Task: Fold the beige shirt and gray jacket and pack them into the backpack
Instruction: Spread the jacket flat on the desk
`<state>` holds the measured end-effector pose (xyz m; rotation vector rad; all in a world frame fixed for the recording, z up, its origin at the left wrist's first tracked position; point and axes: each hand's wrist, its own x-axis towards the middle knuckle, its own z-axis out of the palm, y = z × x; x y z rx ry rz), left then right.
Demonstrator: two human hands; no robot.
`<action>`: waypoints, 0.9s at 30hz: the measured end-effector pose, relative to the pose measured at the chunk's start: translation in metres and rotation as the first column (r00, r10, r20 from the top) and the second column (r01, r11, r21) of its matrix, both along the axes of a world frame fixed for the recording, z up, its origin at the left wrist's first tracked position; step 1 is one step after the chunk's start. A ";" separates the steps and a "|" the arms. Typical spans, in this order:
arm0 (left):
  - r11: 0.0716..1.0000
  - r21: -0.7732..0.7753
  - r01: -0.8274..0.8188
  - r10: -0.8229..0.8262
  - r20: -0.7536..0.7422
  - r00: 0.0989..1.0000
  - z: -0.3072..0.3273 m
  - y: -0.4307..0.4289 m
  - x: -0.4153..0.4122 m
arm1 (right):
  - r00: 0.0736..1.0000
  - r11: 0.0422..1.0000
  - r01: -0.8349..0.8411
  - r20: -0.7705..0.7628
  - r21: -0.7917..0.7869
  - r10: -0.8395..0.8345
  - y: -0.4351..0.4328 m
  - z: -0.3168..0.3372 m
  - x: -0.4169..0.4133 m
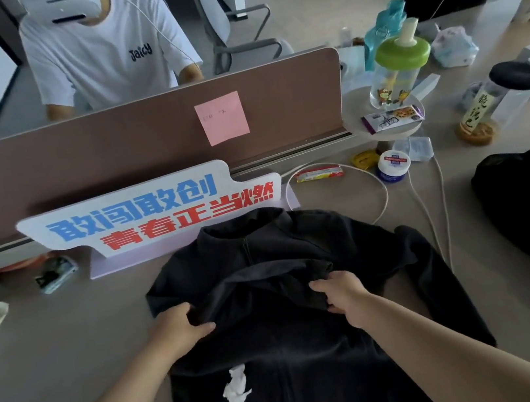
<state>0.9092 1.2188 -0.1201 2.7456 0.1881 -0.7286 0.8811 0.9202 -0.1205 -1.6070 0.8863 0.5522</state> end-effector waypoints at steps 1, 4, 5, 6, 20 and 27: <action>0.998 -0.037 0.047 -0.050 -0.070 0.996 0.002 0.010 0.004 | 1.000 1.000 0.023 0.020 0.015 -0.023 0.001 0.004 0.004; 0.982 -0.154 0.112 -0.134 -0.135 0.982 0.020 0.034 0.015 | 0.950 0.940 0.267 0.103 0.213 -0.293 -0.005 0.021 0.015; 0.968 -0.245 0.047 -0.074 -0.102 0.992 0.029 0.039 0.018 | 0.900 0.856 0.367 0.093 0.363 -0.425 -0.010 0.026 0.019; 0.927 -0.373 -0.049 0.018 -0.087 0.996 0.039 0.044 0.020 | 0.846 0.757 0.439 0.062 0.484 -0.530 -0.016 0.030 0.024; 0.892 -0.450 -0.042 -0.062 -0.214 0.975 0.026 0.050 0.036 | 0.882 0.883 0.468 0.046 0.039 -0.469 -0.040 0.018 0.025; 0.971 -0.025 -0.239 0.235 -0.106 0.966 0.013 0.043 0.031 | 0.965 0.970 0.228 -0.112 -0.085 -0.236 -0.044 0.003 0.014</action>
